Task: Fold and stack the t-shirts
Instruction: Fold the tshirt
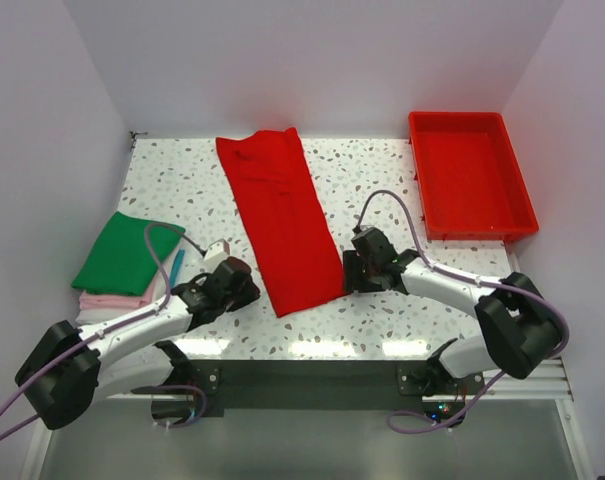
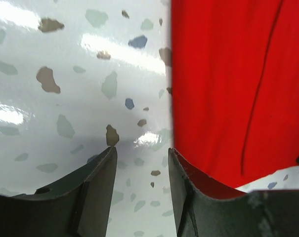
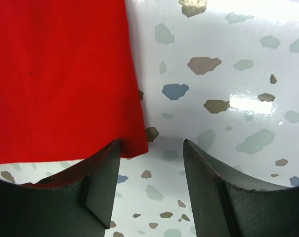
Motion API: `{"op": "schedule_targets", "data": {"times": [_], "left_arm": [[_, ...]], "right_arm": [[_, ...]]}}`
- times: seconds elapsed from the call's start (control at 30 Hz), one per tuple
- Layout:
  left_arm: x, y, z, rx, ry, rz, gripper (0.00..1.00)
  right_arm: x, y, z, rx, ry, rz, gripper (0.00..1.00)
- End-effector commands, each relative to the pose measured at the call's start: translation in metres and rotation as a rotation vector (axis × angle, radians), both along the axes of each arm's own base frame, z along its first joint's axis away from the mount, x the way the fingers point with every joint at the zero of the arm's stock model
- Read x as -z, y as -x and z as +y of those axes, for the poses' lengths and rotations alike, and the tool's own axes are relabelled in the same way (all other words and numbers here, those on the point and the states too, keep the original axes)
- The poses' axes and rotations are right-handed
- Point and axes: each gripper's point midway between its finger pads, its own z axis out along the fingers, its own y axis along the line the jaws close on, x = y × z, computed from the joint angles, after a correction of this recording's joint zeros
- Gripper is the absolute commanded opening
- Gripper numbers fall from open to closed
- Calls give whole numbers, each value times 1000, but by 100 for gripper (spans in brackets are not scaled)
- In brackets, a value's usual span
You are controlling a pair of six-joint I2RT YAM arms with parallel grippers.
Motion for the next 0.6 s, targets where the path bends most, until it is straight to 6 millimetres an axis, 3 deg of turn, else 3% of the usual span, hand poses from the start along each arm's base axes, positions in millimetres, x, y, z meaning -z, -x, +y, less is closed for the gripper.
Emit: {"op": "schedule_targets", "data": {"times": [0.0, 0.13, 0.3, 0.4, 0.57], "left_arm": [[-5, 3, -22, 39, 97, -44, 51], [1, 18, -36, 96, 110, -37, 51], [3, 22, -41, 104, 85, -50, 51], [1, 20, -47, 117, 80, -58, 50], [-3, 19, -54, 138, 70, -69, 48]], "right_arm": [[-8, -7, 13, -1, -47, -56, 57], [-18, -8, 4, 53, -37, -103, 57], [-33, -7, 12, 23, -20, -164, 57], [-32, -6, 21, -14, 28, -171, 56], [-22, -9, 18, -25, 136, -174, 50]]}}
